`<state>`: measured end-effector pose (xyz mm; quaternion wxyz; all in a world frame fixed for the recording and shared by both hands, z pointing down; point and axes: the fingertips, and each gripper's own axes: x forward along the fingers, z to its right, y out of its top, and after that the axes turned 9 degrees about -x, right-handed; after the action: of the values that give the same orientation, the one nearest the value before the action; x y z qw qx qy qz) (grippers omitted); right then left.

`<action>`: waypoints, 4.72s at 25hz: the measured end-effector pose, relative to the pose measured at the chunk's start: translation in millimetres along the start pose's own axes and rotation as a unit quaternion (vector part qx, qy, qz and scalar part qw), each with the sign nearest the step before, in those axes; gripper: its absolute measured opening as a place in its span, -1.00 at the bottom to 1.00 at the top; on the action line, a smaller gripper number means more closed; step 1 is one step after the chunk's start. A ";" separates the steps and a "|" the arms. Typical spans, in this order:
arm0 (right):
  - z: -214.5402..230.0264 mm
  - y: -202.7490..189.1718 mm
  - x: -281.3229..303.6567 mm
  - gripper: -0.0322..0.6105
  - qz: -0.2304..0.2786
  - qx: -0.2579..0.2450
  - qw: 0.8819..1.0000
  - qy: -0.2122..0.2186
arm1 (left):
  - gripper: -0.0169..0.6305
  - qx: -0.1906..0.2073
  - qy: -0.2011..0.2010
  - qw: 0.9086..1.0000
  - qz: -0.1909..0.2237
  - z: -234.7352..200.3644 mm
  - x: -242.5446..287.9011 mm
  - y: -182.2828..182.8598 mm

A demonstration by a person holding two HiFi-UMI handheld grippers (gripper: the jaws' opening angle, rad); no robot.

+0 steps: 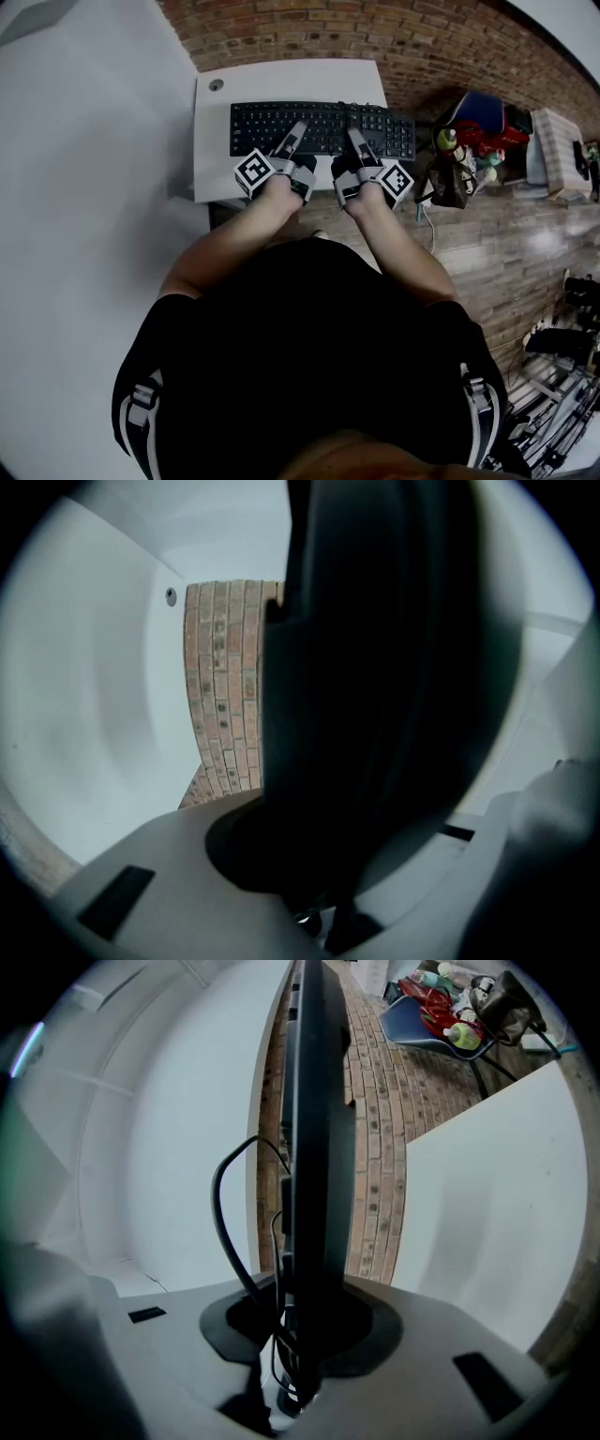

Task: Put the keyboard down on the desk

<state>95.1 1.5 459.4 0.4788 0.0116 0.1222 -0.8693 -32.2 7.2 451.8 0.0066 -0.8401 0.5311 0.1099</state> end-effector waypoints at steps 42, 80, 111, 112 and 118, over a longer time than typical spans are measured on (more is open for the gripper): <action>68.5 100.2 116.1 -0.49 -0.016 -0.001 1.000 -0.016 | -0.67 -0.016 0.005 1.000 0.010 -57.8 149.1 49.9; 174.5 121.5 239.0 -0.49 0.007 0.029 0.995 -0.093 | -0.68 -0.056 0.085 0.995 -0.011 -144.1 247.1 156.1; 301.4 121.6 272.3 -0.50 0.023 0.063 0.981 -0.185 | -0.68 -0.091 0.162 0.982 -0.018 -268.5 278.2 200.9; 304.1 121.9 273.0 -0.50 0.022 0.062 0.980 -0.186 | -0.68 -0.092 0.164 0.982 -0.018 -271.7 278.8 201.7; 324.3 124.7 275.6 -0.50 0.020 0.057 0.979 -0.197 | -0.68 -0.096 0.177 0.979 -0.018 -292.3 283.0 204.6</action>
<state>81.5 -363.5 711.0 0.5097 -0.1300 -0.0241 -0.8501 -46.6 -371.5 704.3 -0.1663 -0.8522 0.4960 0.0101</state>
